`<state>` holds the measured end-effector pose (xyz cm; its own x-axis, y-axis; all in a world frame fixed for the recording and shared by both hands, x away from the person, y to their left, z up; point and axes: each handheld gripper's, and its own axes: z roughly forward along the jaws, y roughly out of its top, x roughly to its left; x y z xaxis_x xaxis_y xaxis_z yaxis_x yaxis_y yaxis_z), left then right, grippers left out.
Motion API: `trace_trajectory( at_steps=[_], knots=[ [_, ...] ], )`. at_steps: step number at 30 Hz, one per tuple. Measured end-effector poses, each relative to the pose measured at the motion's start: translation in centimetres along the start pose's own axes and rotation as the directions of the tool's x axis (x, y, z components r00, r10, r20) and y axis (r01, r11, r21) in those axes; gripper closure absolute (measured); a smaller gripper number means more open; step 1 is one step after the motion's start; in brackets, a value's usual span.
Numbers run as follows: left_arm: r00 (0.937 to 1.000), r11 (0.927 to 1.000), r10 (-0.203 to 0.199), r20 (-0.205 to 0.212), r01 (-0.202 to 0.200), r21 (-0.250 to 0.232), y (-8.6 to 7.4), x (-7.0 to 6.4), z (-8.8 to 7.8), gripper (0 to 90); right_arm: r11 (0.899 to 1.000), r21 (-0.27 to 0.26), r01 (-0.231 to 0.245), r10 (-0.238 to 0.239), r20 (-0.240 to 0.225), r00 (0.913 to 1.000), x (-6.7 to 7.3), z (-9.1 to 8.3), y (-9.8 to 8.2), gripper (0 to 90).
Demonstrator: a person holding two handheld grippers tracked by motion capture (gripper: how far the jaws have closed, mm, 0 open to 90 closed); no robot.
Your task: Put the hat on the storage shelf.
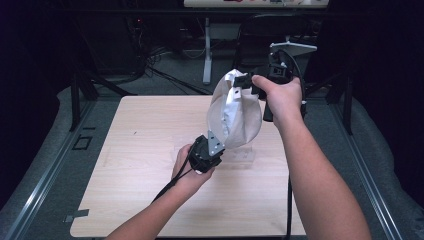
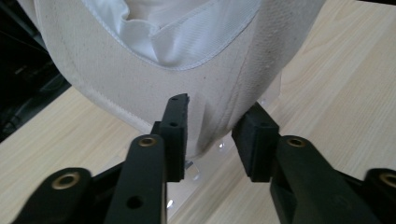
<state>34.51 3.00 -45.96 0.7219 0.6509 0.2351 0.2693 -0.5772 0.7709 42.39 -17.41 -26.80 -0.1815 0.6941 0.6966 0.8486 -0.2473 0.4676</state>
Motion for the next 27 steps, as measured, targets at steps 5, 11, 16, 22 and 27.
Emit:
trace_trajectory(
  at_steps=[5, 11, 16, 22, 27],
  knots=[
    [0.9996, 1.0, -0.005, 0.028, 0.005, 0.001, -0.2, 0.9, -0.3, 77.0, 1.0, -0.004, -0.005, 0.005, 0.011, 0.9999, 0.0, 0.3, 0.1, 82.1],
    [0.9974, 1.0, -0.005, 0.073, 0.005, -0.005, -0.3, 1.4, -0.4, 80.6, 1.0, -0.006, -0.005, 0.005, 0.016, 0.9999, 0.3, 0.8, 0.2, 82.1],
    [0.991, 0.9997, -0.024, 0.132, 0.025, -0.007, -0.6, 2.2, -0.4, 81.9, 1.0, -0.001, -0.003, 0.003, 0.023, 0.9997, 0.4, 1.4, 0.2, 82.1],
    [0.9862, 0.9988, -0.039, 0.161, 0.043, -0.022, -1.5, 3.0, 0.2, 82.1, 1.0, 0.005, -0.001, 0.001, 0.038, 0.9993, 0.3, 2.0, 0.0, 82.1],
    [0.9811, 0.9989, -0.039, 0.19, 0.043, -0.018, -1.9, 3.0, 0.7, 82.4, 1.0, 0.015, -0.001, 0.0, 0.057, 0.9984, -0.1, 2.5, -0.2, 82.1]
  ],
)
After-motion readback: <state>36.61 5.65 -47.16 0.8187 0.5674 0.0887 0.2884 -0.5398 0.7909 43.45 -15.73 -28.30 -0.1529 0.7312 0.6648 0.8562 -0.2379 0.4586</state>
